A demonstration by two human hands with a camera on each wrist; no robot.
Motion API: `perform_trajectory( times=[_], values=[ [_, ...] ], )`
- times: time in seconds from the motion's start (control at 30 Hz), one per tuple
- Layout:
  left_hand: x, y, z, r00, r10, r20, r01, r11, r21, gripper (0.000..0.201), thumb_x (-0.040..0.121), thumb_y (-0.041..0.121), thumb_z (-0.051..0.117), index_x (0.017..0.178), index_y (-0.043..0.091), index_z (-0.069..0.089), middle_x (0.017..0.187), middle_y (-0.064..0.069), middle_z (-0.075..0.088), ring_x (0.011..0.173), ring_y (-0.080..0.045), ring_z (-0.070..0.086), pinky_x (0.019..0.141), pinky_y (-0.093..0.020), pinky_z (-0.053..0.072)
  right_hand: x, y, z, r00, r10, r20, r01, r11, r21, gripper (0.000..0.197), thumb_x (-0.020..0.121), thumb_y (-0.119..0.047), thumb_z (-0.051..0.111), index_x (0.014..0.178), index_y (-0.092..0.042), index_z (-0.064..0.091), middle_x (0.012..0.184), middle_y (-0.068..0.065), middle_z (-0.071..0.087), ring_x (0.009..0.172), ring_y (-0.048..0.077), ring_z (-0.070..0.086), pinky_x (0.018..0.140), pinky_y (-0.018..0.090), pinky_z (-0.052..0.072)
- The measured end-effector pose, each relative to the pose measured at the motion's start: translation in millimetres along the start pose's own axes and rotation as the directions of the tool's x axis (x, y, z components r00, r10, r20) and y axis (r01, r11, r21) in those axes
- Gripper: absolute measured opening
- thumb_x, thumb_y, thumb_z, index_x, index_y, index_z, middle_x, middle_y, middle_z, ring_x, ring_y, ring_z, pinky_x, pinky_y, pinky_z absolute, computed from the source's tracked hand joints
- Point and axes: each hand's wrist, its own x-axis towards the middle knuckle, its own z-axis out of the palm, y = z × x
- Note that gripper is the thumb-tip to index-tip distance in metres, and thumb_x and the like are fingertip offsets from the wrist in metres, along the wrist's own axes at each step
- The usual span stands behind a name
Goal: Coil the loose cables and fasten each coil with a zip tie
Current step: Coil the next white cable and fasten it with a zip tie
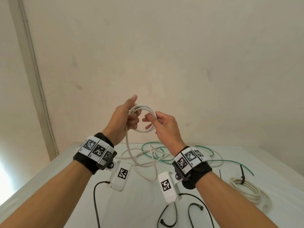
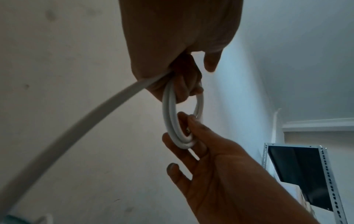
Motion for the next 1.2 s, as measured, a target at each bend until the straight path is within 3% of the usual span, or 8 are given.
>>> perform_trajectory(
  times=[0.17,0.23,0.33,0.5,0.67,0.77,1.03,1.2],
  values=[
    [4,0,1,0.994,0.108,-0.006,-0.103,0.958,0.266,0.039,0.105,0.027,0.056,0.073,0.007,0.050,0.051,0.008,0.026,0.043,-0.011,0.022,0.044,-0.024,0.023,5,3,-5,0.986,0.077,0.151,-0.058,0.990,-0.128,0.017,0.104,-0.025,0.059,0.099,-0.019,0.074,0.091,-0.005,0.080,0.093,0.010,0.072,0.088,0.036,0.054],
    [5,-1,2,0.995,0.095,-0.015,-0.086,0.953,0.291,0.038,0.104,0.025,0.056,0.072,0.007,0.048,0.051,0.008,0.027,0.043,-0.011,0.022,0.045,-0.024,0.023,5,-5,-6,0.969,0.131,0.210,-0.146,0.988,0.056,0.019,0.105,-0.016,0.055,0.101,-0.013,0.073,0.092,0.000,0.077,0.096,0.018,0.073,0.094,0.039,0.054],
    [5,-1,3,0.999,0.054,-0.005,-0.050,0.962,0.269,0.035,0.105,0.024,0.055,0.074,0.006,0.051,0.053,0.006,0.026,0.045,-0.013,0.020,0.046,-0.025,0.021,7,-18,-10,0.917,0.280,0.285,-0.381,0.828,0.411,0.027,0.105,-0.019,0.052,0.093,-0.009,0.075,0.083,0.006,0.066,0.084,0.024,0.066,0.091,0.040,0.052],
    [4,-3,2,0.998,0.023,0.061,-0.037,0.970,0.239,0.034,0.105,0.026,0.056,0.080,0.004,0.057,0.060,0.001,0.024,0.047,-0.013,0.019,0.044,-0.022,0.021,8,-19,-12,0.872,0.373,0.318,-0.485,0.752,0.446,0.039,0.111,-0.028,0.043,0.097,-0.002,0.069,0.075,0.006,0.053,0.068,0.021,0.053,0.089,0.041,0.052],
    [2,-3,3,0.999,-0.036,0.015,0.034,0.991,0.131,0.040,0.104,0.026,0.059,0.068,0.013,0.050,0.054,0.005,0.022,0.046,-0.013,0.017,0.044,-0.024,0.020,1,-17,-16,0.819,0.379,0.431,-0.574,0.553,0.605,0.033,0.109,-0.020,0.045,0.101,0.002,0.068,0.079,0.008,0.060,0.075,0.023,0.064,0.094,0.040,0.058],
    [3,0,1,0.998,-0.061,0.009,0.060,0.996,0.071,0.039,0.103,0.026,0.060,0.067,0.013,0.052,0.054,0.005,0.020,0.046,-0.013,0.015,0.043,-0.023,0.020,-1,-13,-19,0.808,0.368,0.460,-0.588,0.467,0.660,0.026,0.107,-0.014,0.049,0.104,0.004,0.068,0.083,0.011,0.066,0.081,0.024,0.071,0.095,0.043,0.060],
    [4,-3,2,0.999,-0.052,-0.012,0.053,0.996,0.070,0.037,0.105,0.026,0.057,0.072,0.009,0.058,0.058,0.001,0.020,0.048,-0.014,0.018,0.046,-0.025,0.019,-4,-15,-11,0.845,0.363,0.393,-0.529,0.463,0.711,0.025,0.106,-0.003,0.048,0.093,0.007,0.066,0.081,0.015,0.065,0.078,0.025,0.076,0.080,0.049,0.064],
    [4,-2,6,0.993,-0.072,-0.095,0.070,0.997,-0.025,0.037,0.105,0.023,0.055,0.075,0.004,0.065,0.057,0.003,0.022,0.047,-0.011,0.020,0.044,-0.023,0.022,-4,-13,-3,0.869,0.335,0.364,-0.480,0.394,0.784,0.025,0.105,-0.001,0.048,0.092,0.006,0.068,0.083,0.015,0.067,0.085,0.026,0.075,0.089,0.054,0.061]
  ],
)
